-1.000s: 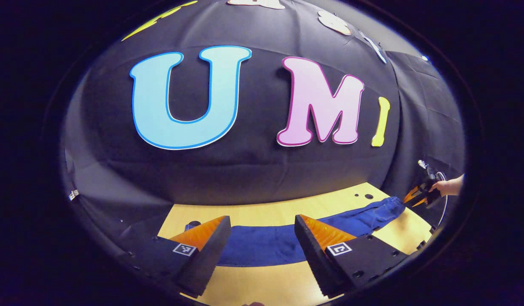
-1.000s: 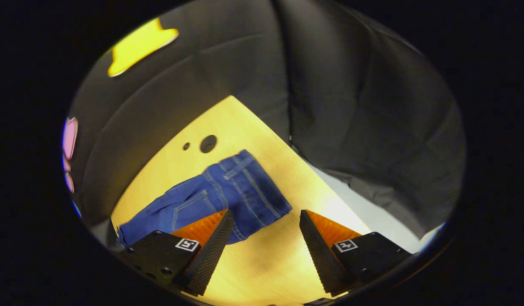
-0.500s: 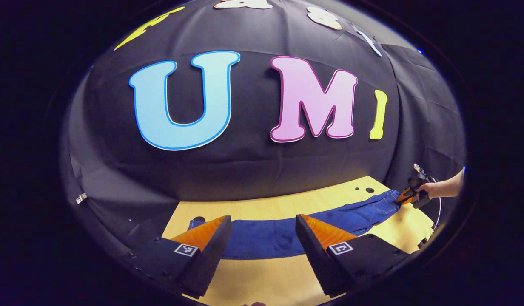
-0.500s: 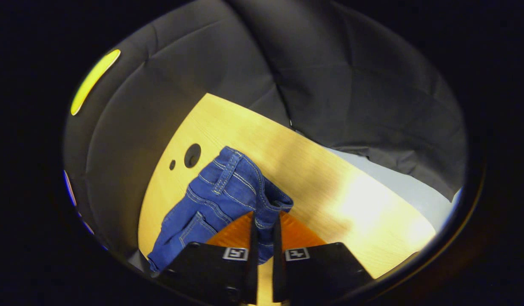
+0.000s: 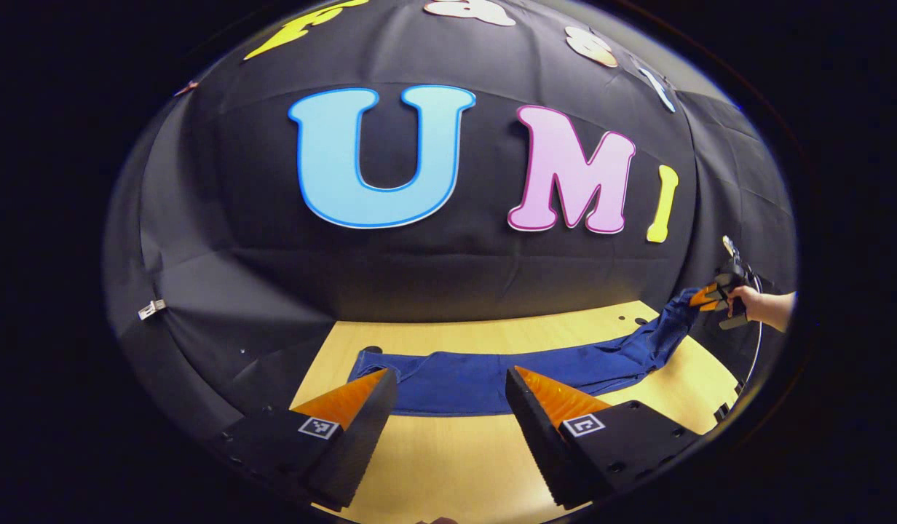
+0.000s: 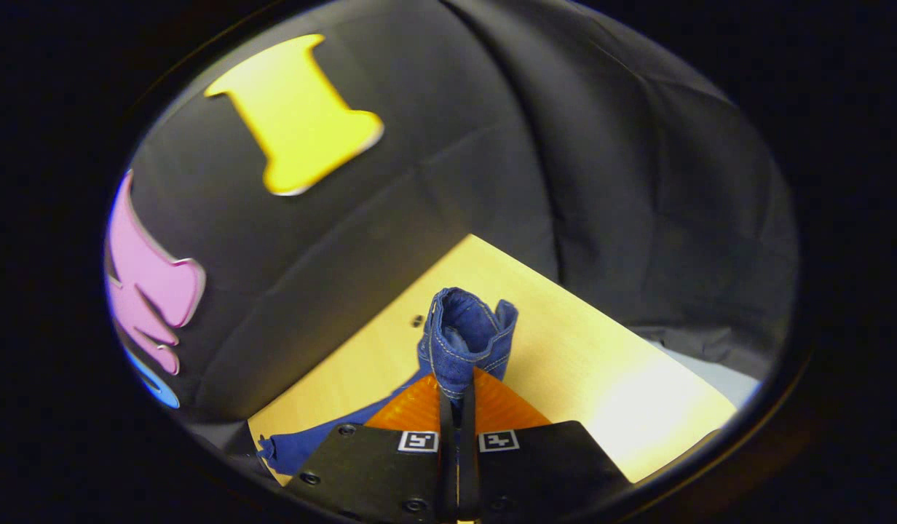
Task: Grasp the waist and the cuffs of the jeans and fold them to make the two legs overlap; first hold the waist and fold one-third of the jeans toward the cuffs, then hold the cuffs and fold the remaining one-third in the same direction to finish folding.
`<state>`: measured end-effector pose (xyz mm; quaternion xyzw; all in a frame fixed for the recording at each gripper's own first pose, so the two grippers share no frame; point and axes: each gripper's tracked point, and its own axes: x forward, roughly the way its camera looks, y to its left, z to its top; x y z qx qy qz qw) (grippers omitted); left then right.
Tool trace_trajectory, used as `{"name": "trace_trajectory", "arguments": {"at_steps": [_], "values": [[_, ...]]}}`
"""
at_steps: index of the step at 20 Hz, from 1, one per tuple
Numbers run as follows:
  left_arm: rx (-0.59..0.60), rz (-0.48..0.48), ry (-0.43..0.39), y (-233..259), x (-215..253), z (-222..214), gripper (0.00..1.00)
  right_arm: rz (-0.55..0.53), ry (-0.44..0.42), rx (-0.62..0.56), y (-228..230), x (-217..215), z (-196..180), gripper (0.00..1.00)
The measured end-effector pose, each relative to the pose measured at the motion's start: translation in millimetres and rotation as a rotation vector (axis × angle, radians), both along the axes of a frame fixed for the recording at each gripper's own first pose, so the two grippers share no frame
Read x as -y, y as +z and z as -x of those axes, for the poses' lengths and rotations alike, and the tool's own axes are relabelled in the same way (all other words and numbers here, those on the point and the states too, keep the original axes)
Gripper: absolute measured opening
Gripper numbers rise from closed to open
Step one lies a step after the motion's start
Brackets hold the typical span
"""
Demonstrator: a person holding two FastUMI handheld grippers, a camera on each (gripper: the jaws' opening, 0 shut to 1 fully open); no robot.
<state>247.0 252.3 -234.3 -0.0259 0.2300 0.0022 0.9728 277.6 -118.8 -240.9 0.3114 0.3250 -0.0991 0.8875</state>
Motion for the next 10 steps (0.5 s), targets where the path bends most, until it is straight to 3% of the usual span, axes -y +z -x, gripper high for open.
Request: {"name": "trace_trajectory", "arguments": {"at_steps": [3,5,7,10], "values": [[0.001,0.022,0.034,-0.2,-32.5,21.7,0.96,0.045,0.137,0.125,73.4,-49.3,21.8,0.05],[0.0,0.043,0.069,-3.6,-51.4,34.9,0.96,0.066,0.238,0.166,92.5,-84.3,31.6,0.05],[-0.015,0.07,0.1,-11.2,-64.9,48.0,0.97,0.045,0.354,0.145,70.8,-130.1,37.2,0.05],[-0.076,0.101,0.153,-33.5,-82.6,66.8,0.96,-0.019,0.492,0.019,16.5,-182.4,65.6,0.05]]}}
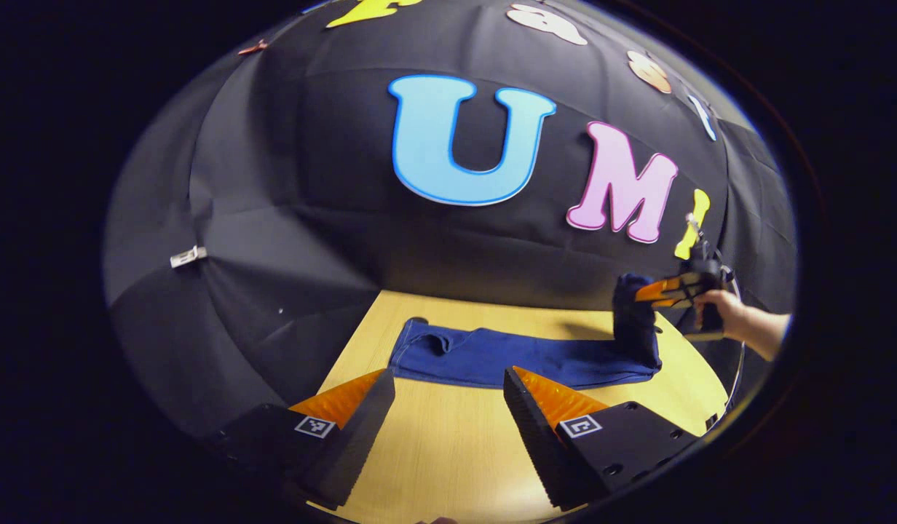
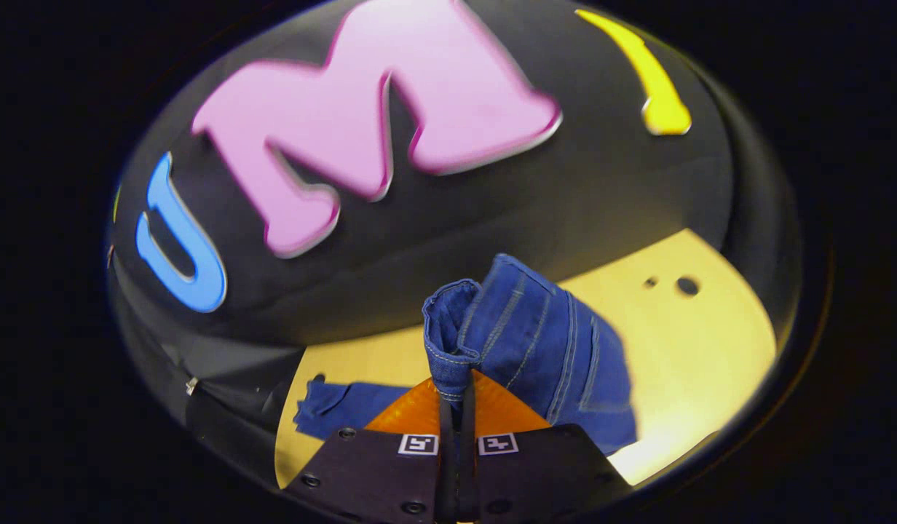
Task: Grasp the waist and the cuffs of the jeans and fold them to make the two legs overlap; first hold the waist and fold one-third of the jeans toward the cuffs, then hold the cuffs and fold the remaining one-third in the same direction to finish folding.
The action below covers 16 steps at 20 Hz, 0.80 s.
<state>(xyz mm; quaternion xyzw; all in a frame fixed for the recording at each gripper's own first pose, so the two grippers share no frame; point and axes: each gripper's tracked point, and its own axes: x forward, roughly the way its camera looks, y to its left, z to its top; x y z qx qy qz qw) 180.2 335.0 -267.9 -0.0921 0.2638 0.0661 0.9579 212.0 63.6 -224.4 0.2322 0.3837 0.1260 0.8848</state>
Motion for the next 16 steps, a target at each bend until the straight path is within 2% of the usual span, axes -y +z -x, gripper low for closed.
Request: {"name": "trace_trajectory", "arguments": {"at_steps": [2,4,5,6,7,8,9,11,12,14,16], "values": [[-0.051,0.012,0.024,-16.1,-7.8,10.7,0.96,0.063,0.085,-0.09,-50.0,-7.6,25.3,0.05],[-0.084,0.029,0.043,-26.6,-12.3,13.8,0.96,0.13,0.159,-0.16,-84.6,20.3,49.7,0.05],[-0.094,0.043,0.055,-31.2,-15.3,11.9,0.96,0.135,0.185,-0.163,-101.1,13.8,59.7,0.05],[-0.103,0.063,0.067,-35.3,-17.5,7.2,0.96,0.124,0.19,-0.135,-102.8,23.2,53.4,0.05],[-0.11,0.087,0.08,-42.2,-19.2,0.8,0.96,0.06,0.207,-0.135,-77.6,32.4,53.8,0.19],[-0.122,0.116,0.09,-49.1,-20.7,-9.2,0.96,-0.027,0.234,-0.167,-63.9,29.3,59.2,0.39],[-0.142,0.143,0.101,-59.2,-22.5,-19.6,0.96,-0.062,0.257,-0.159,-43.2,28.9,61.2,0.59],[-0.198,0.164,0.113,-82.9,-31.2,-45.4,0.96,-0.061,0.313,-0.025,5.4,52.8,61.0,0.99],[-0.235,0.172,0.112,-96.7,-36.1,-60.5,0.96,-0.066,0.351,0.034,30.8,66.3,67.1,0.86],[-0.315,0.182,0.118,-125.0,-47.6,-91.3,0.94,-0.068,0.403,0.117,70.9,94.7,91.7,0.87],[-0.394,0.227,0.136,-152.6,-55.8,-125.8,0.96,-0.038,0.415,0.164,91.0,138.0,112.9,0.86]]}}
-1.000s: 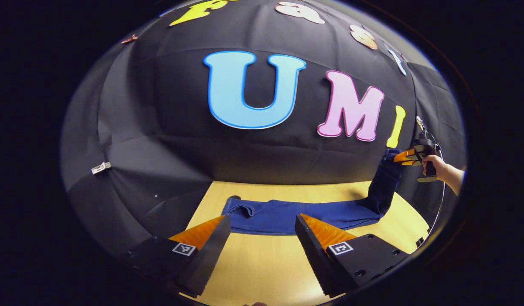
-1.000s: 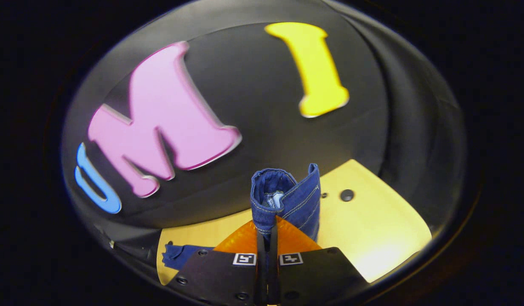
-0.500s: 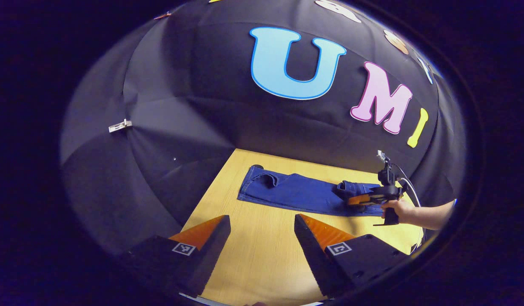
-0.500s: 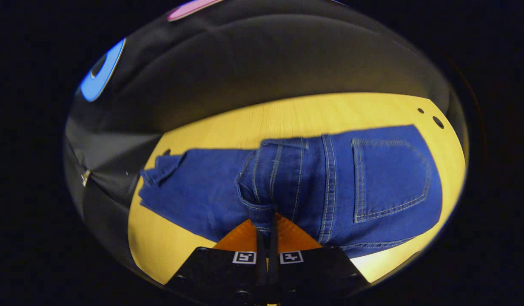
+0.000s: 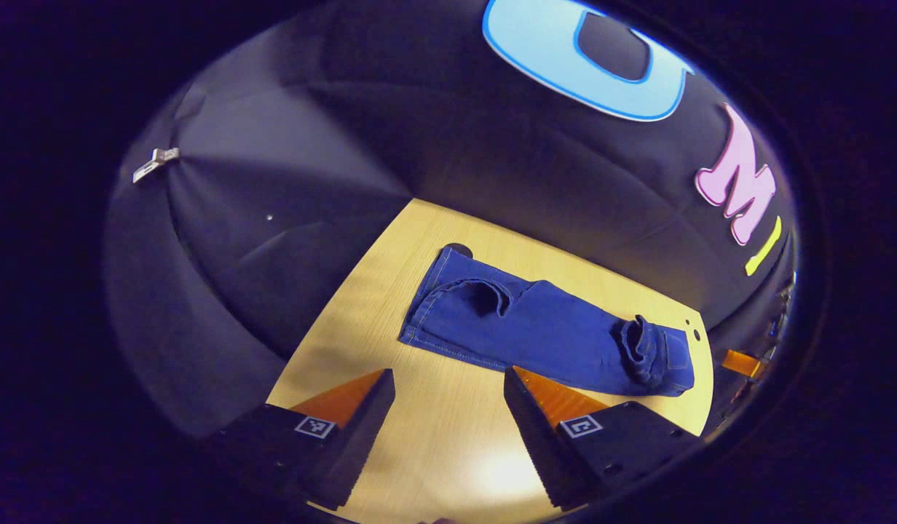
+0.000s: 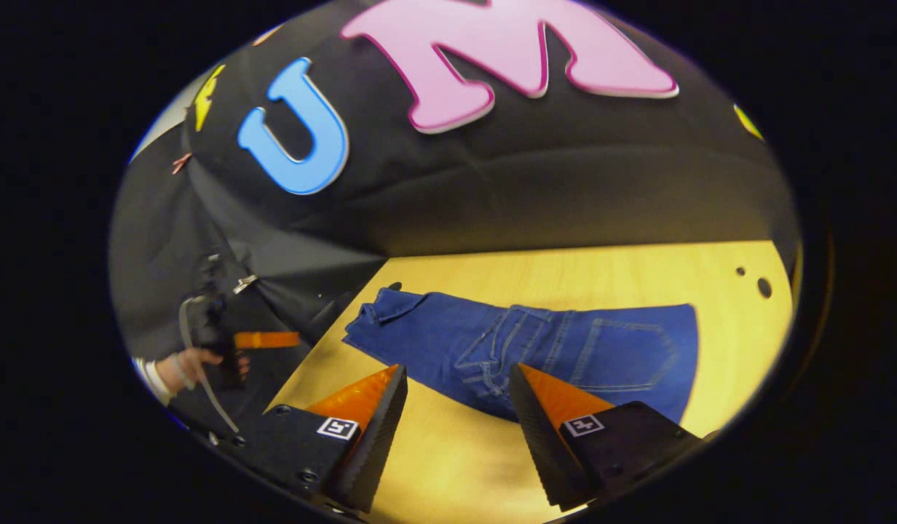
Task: Grasp the waist and the cuffs of the jeans and fold them to make the two legs overlap; first hold the waist and fold one-third of the jeans toward the cuffs, then hold the cuffs and fold the remaining one-third in the same direction to finish folding.
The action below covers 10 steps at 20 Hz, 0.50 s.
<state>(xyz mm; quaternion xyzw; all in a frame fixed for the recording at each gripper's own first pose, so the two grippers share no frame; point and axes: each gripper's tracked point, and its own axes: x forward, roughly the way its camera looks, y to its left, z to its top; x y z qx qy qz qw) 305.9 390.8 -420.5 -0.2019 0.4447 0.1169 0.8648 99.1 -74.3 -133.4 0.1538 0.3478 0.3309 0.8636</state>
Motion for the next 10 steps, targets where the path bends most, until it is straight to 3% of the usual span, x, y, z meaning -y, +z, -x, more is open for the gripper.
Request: {"name": "trace_trajectory", "arguments": {"at_steps": [2,5,7,10], "values": [[-0.06,0.029,0.015,-24.7,-9.3,-35.3,0.96,0.041,-0.03,-0.009,-0.4,42.0,19.6,0.86],[-0.138,-0.025,-0.02,-56.3,-27.5,-73.4,0.96,0.089,-0.099,-0.085,-21.1,102.0,49.7,0.86],[-0.212,-0.074,-0.05,-79.1,-36.2,-83.2,0.96,0.111,-0.14,-0.134,-37.7,127.9,64.4,0.86],[-0.294,-0.059,-0.042,-104.6,-40.2,-82.5,0.97,0.121,-0.185,-0.186,-46.6,151.0,75.2,0.86]]}}
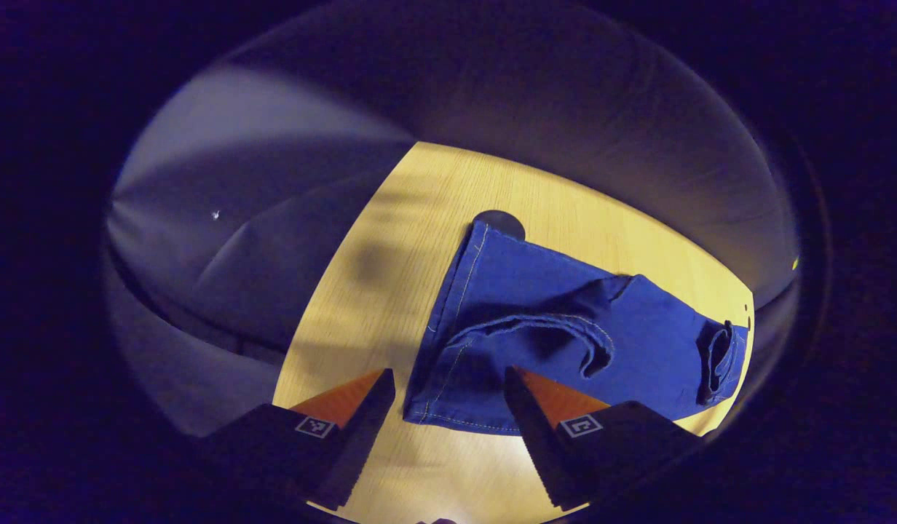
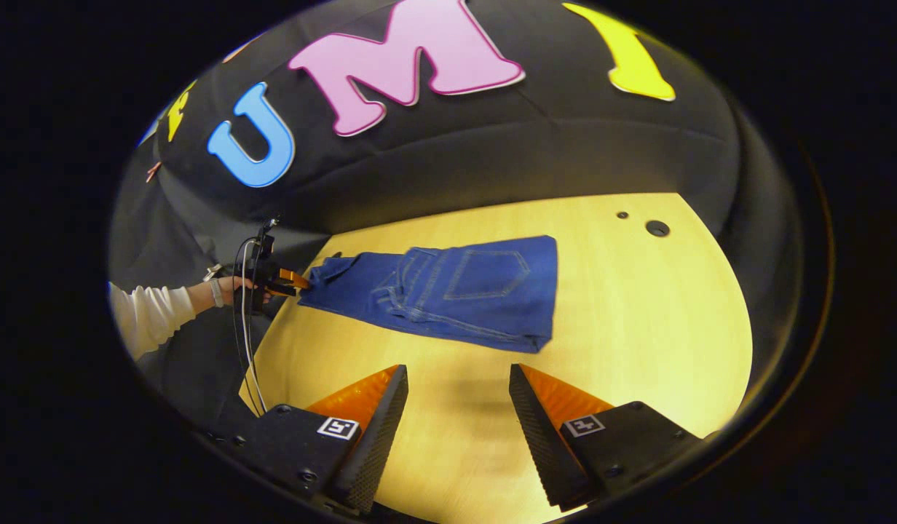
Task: Grasp the waist and the cuffs of the jeans and fold them to make the two legs overlap; first hold the waist and fold one-third of the jeans toward the cuffs, then hold the cuffs and fold the remaining one-third in the same direction to finish folding.
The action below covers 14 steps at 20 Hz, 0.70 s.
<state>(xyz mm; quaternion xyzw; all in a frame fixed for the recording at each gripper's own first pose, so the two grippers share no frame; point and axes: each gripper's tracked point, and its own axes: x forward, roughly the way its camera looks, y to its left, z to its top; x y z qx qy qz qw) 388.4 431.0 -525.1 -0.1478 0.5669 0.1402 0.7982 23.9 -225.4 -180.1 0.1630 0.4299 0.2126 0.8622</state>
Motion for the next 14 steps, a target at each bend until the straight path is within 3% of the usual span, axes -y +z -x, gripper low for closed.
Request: {"name": "trace_trajectory", "arguments": {"at_steps": [2,5,7,8,10,12,14], "values": [[-0.04,-0.022,0.005,-12.5,-4.9,3.5,0.96,-0.007,-0.014,-0.011,1.1,6.0,-1.9,0.86],[-0.064,-0.027,-0.064,-11.7,0.2,3.7,0.96,-0.041,-0.021,-0.016,4.4,0.8,-11.3,0.86],[-0.07,-0.018,-0.082,-13.9,15.3,0.9,0.77,-0.061,-0.019,-0.026,4.9,-5.4,-14.9,0.86],[-0.063,-0.012,-0.078,-14.0,20.9,-5.7,0.5,-0.073,-0.014,-0.026,6.7,-8.9,-16.1,0.86],[-0.078,-0.044,-0.081,-12.8,21.4,-8.4,0.18,-0.086,-0.002,-0.02,9.4,-14.1,-15.5,0.86],[-0.106,-0.035,-0.08,-7.8,27.0,-5.1,0.09,-0.077,0.008,-0.014,7.1,-11.9,-13.8,0.86],[-0.086,0.013,-0.075,3.1,38.1,-12.5,0.07,-0.065,0.017,0.0,7.7,-9.7,-11.6,0.86]]}}
